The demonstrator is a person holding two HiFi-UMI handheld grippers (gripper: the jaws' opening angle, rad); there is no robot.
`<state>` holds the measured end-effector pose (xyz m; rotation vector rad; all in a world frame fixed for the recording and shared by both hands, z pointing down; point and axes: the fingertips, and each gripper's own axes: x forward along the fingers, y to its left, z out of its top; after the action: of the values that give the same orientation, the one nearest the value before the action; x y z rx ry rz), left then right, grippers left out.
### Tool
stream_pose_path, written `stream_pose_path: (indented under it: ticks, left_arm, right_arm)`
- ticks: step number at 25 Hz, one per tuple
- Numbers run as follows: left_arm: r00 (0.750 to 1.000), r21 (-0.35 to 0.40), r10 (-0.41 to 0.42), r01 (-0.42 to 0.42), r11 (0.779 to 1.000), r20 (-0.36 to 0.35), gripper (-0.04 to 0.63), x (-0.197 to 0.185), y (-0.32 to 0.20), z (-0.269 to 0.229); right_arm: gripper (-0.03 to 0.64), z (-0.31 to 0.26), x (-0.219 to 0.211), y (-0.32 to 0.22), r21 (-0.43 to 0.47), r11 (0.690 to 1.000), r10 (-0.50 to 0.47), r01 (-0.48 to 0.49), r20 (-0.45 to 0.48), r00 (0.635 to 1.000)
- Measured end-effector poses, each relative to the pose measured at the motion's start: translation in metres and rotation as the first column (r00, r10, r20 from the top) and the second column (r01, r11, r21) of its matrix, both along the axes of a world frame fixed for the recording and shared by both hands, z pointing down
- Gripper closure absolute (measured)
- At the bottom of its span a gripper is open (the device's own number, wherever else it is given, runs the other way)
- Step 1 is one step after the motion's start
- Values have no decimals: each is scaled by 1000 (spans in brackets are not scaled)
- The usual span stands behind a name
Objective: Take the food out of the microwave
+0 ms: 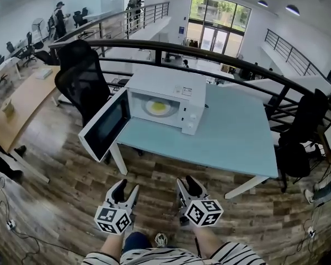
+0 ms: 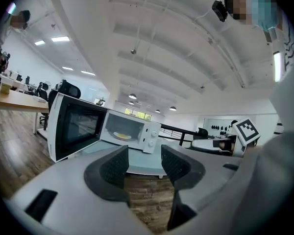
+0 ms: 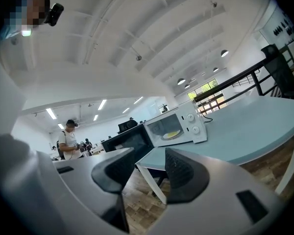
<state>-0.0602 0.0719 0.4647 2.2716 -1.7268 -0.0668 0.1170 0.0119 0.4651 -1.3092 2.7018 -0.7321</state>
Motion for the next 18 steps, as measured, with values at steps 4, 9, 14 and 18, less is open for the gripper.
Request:
stream_pose_path:
  ticks: [4, 9, 14, 18]
  left_arm:
    - [1000, -14, 3, -3, 1000, -6, 407, -5, -24, 7]
    - [999, -17, 31, -32, 999, -13, 407, -17, -63, 11]
    - [997, -24, 80, -81, 996, -17, 407, -31, -108, 16]
    - [991, -24, 130, -131, 991, -24, 407, -40, -141, 16]
  right_arm:
    - [431, 7, -7, -22, -13, 1000, 1, -1, 4, 1000]
    - [431, 10, -18, -54, -17, 999, 34, -34, -4, 999]
    - [431, 14, -36, -86, -17, 997, 72, -73, -20, 997]
    - [431, 14, -51, -113, -19, 993, 114, -115, -25, 993]
